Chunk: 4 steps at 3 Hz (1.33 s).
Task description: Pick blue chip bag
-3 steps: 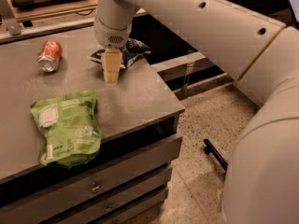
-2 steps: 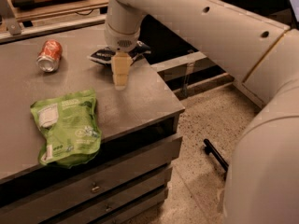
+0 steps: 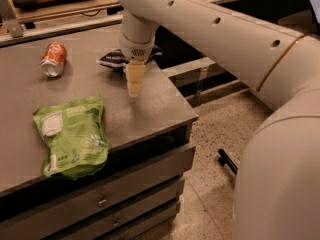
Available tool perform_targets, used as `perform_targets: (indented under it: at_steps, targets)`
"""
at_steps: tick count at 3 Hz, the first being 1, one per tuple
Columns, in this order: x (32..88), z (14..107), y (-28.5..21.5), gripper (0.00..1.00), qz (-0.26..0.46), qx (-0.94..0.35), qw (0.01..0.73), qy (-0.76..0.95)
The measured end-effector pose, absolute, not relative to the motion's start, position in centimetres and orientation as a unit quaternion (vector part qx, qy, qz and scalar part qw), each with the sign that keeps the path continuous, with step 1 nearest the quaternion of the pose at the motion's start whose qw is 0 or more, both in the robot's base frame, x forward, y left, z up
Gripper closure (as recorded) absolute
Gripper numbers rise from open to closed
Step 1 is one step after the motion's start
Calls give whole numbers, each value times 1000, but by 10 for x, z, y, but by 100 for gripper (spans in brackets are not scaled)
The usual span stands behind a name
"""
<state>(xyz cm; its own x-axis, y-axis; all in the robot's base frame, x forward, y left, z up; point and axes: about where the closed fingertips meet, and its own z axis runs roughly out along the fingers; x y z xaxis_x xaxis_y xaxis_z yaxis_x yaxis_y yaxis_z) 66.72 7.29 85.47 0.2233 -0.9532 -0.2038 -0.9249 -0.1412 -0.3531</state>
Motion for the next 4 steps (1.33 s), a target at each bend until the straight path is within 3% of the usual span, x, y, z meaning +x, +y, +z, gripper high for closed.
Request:
perform_targets:
  at_steps: [1,4]
  targets:
    - [667,855,73,0,-34,-755,206,622]
    - [667,849,75,65,-33,-756,202,621]
